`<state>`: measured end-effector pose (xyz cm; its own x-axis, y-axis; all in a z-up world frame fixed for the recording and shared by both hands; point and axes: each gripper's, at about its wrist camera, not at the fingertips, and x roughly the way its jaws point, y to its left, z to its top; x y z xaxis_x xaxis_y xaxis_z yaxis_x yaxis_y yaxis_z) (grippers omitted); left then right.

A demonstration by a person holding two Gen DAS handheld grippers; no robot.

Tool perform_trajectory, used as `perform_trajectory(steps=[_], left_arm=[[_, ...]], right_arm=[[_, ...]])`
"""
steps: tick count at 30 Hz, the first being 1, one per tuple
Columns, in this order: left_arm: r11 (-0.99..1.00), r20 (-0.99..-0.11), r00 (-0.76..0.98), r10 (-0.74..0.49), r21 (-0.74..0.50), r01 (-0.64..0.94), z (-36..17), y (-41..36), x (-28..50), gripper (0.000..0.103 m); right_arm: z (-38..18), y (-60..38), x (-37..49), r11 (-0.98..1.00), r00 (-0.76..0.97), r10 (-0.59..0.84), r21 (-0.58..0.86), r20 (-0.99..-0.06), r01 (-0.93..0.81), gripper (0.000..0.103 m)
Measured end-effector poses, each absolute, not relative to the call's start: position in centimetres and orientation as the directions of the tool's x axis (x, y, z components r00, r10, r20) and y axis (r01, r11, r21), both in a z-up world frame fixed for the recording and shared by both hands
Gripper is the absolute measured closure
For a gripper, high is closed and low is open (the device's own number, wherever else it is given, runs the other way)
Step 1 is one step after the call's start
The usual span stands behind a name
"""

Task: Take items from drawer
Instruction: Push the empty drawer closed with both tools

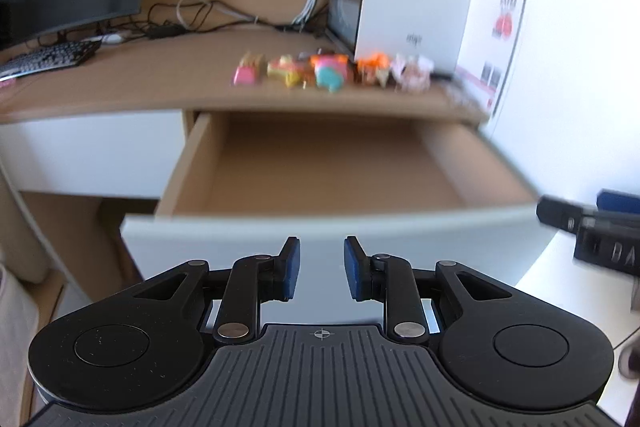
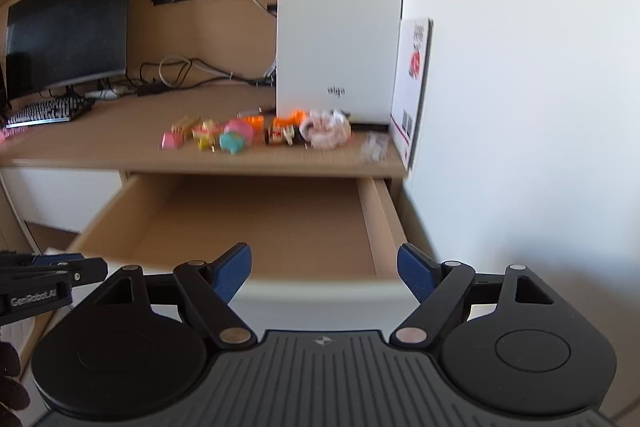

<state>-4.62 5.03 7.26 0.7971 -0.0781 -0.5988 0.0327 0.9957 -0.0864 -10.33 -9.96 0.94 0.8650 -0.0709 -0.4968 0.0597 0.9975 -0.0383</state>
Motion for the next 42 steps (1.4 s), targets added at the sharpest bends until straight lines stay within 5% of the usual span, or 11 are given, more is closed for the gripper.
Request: perform_trajectory(steps=[6, 10, 34, 39, 42], left_arm=[[0.999, -0.597, 0.802, -0.031, -0.034, 0.014, 1.5, 3.3, -4.5, 0.076], [1.0, -0.588, 0.809, 0.002, -0.015, -0.014, -0.1, 3.2, -4.0, 0.076], [0.998, -0.557, 0.829, 0.051, 0.005, -0.059, -1.2, 5.2, 0.5, 0.075], [1.0, -0.56, 0.828, -0.013, -0.024, -0.001, -1.2, 5.6, 3.5, 0.052], [0.999, -0.552, 0.833, -0.036, -0.029, 0.025, -1.3, 5.8, 5.4, 0.05]], right_arm=[[-6.9, -10.3, -10.2, 0.99, 0.798, -0.129, -0.029, -0.589, 0.138, 0.022], [-9.3, -10.5, -9.5, 0.981, 0.81, -0.183, -0.045, -0.557, 0.191, 0.022], [-11.0, -8.5, -3.9, 0.996, 0.845, -0.089, -0.047, -0.528, 0.076, 0.022], [-11.0, -8.6, -1.3, 0.996, 0.845, -0.094, -0.049, -0.527, 0.08, 0.022], [-11.2, -8.6, 0.8, 0.996, 0.841, -0.092, -0.04, -0.533, 0.083, 0.022]])
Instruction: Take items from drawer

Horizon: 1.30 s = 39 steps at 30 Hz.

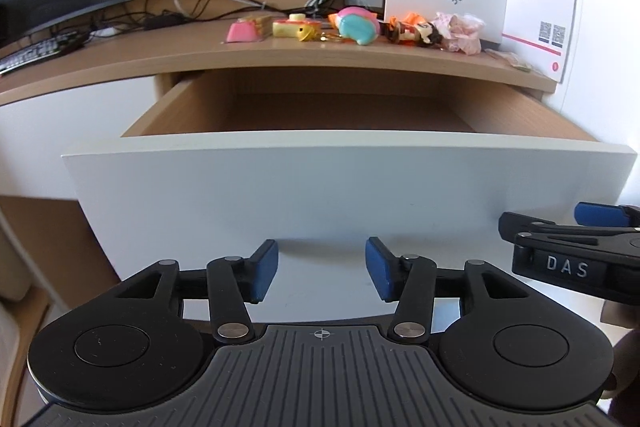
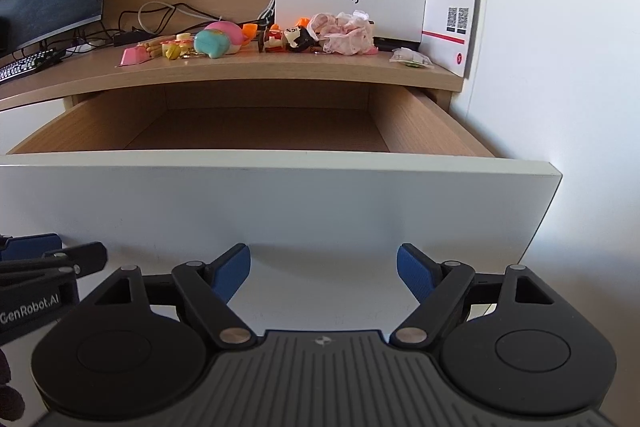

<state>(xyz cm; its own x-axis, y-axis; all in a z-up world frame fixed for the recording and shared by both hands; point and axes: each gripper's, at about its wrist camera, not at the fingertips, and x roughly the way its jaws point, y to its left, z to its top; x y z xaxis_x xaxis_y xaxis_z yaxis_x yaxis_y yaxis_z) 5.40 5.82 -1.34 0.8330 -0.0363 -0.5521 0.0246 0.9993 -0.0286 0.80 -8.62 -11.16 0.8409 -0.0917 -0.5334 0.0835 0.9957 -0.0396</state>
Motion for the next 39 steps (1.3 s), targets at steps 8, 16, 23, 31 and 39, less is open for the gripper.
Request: perform_trajectory(steps=[8, 16, 23, 31, 39], left_arm=[[1.0, -0.52, 0.854, -0.015, -0.011, 0.011, -1.0, 7.3, 9.8, 0.05], [0.999, -0.511, 0.858, -0.049, -0.047, 0.029, -1.1, 8.1, 14.5, 0.05], [0.999, -0.504, 0.863, -0.04, -0.045, 0.02, -1.2, 8.2, 17.9, 0.043], [0.996, -0.511, 0.857, -0.074, -0.075, 0.041, -1.2, 6.9, 20.1, 0.001], [0.999, -0.505, 0.863, -0.013, -0.041, -0.009, -1.3, 5.9, 20.2, 0.0]], right_arm=[[-12.1, -8.3, 5.8, 0.992, 0.839, -0.126, -0.045, -0.529, 0.12, 0.022], [-12.3, -7.6, 10.5, 0.982, 0.836, -0.182, -0.057, -0.518, 0.178, 0.022], [-11.9, -8.0, 14.4, 0.976, 0.838, -0.21, -0.065, -0.504, 0.206, 0.022], [-12.2, -8.8, 16.2, 0.979, 0.846, -0.203, -0.073, -0.493, 0.192, 0.016], [-12.2, -10.5, 16.3, 0.982, 0.848, -0.189, -0.071, -0.495, 0.177, 0.011]])
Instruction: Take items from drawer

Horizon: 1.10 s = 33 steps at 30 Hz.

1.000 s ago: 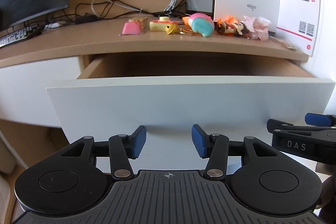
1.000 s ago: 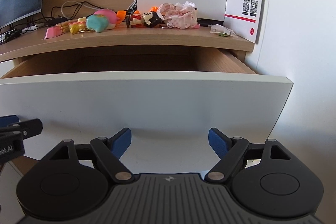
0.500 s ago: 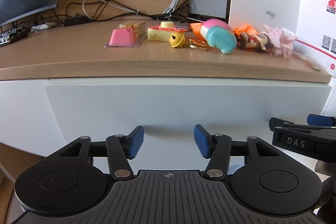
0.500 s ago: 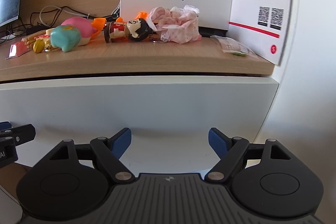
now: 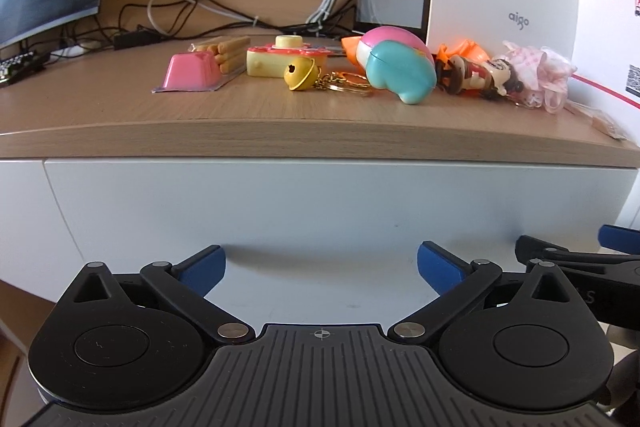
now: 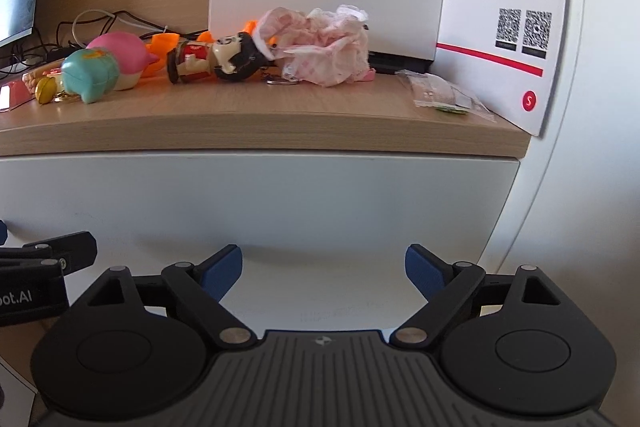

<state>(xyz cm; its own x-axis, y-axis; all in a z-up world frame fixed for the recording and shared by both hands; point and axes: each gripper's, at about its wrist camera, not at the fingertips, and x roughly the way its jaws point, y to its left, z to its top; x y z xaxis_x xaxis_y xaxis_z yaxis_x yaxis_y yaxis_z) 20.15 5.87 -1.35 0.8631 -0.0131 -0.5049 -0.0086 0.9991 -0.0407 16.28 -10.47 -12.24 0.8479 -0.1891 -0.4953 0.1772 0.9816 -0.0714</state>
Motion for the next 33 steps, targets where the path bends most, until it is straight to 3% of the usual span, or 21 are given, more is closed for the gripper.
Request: perform_trajectory(steps=[2, 9, 17, 24, 33], left_arm=[[1.0, -0.503, 0.864, -0.002, -0.021, -0.01, -1.5, 5.6, 20.2, 0.0], [0.998, -0.518, 0.854, 0.045, 0.069, -0.011, -1.7, 5.0, 20.1, 0.0], [0.996, -0.57, 0.819, 0.073, 0.081, -0.033, -0.6, 6.3, 16.7, 0.0], [0.997, -0.581, 0.81, 0.076, 0.053, -0.056, 4.3, 6.2, 11.7, 0.0], [0.993, -0.591, 0.801, 0.1, 0.008, -0.118, 12.7, 7.3, 5.6, 0.0]], right_arm=[[-12.2, -10.8, 16.5, 0.983, 0.847, -0.182, -0.069, -0.5, 0.171, 0.007], [-11.9, -11.2, 15.7, 0.981, 0.843, -0.186, -0.054, -0.504, 0.185, 0.009], [-11.0, -10.8, 12.1, 0.984, 0.818, -0.162, -0.032, -0.551, 0.174, 0.009], [-7.4, -10.3, 8.1, 0.988, 0.812, -0.141, -0.024, -0.566, 0.155, 0.009], [1.7, -10.0, 1.3, 0.99, 0.819, -0.135, -0.038, -0.557, 0.137, 0.009]])
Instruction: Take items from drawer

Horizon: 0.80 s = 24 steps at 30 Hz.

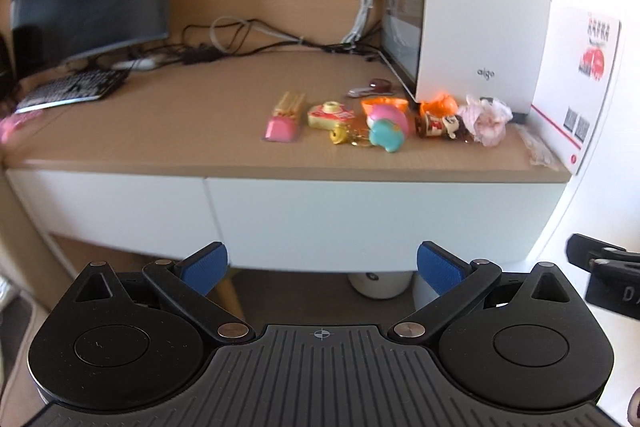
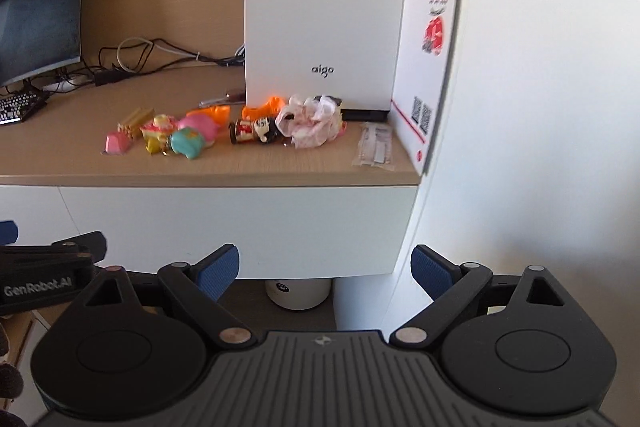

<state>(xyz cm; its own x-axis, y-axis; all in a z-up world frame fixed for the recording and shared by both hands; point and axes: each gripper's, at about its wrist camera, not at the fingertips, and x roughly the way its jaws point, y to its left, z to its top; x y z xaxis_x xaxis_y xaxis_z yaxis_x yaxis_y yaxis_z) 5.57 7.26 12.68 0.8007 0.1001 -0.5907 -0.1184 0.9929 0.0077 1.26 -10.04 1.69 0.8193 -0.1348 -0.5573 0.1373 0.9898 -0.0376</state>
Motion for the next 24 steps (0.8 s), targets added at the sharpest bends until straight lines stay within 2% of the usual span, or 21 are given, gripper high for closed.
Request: perform_trajectory(steps=[6, 14, 24], left_arm=[[0.992, -0.604, 0.788, 0.119, 0.04, -0.119, 15.0, 7.6, 2.6, 0.0], [0.989, -0.635, 0.762, 0.125, 0.02, -0.145, 15.1, 7.9, 1.8, 0.0], [0.99, -0.628, 0.769, 0.123, 0.025, -0.138, 15.4, 7.2, 2.6, 0.0]], right_arm=[[4.0, -11.2, -1.5, 0.986, 0.793, -0.125, 0.016, -0.597, 0.167, 0.009], [3.2, -10.4, -1.7, 0.992, 0.747, -0.116, -0.034, -0.654, 0.124, 0.009], [3.5, -10.6, -1.2, 0.994, 0.749, -0.097, -0.027, -0.655, 0.105, 0.009]])
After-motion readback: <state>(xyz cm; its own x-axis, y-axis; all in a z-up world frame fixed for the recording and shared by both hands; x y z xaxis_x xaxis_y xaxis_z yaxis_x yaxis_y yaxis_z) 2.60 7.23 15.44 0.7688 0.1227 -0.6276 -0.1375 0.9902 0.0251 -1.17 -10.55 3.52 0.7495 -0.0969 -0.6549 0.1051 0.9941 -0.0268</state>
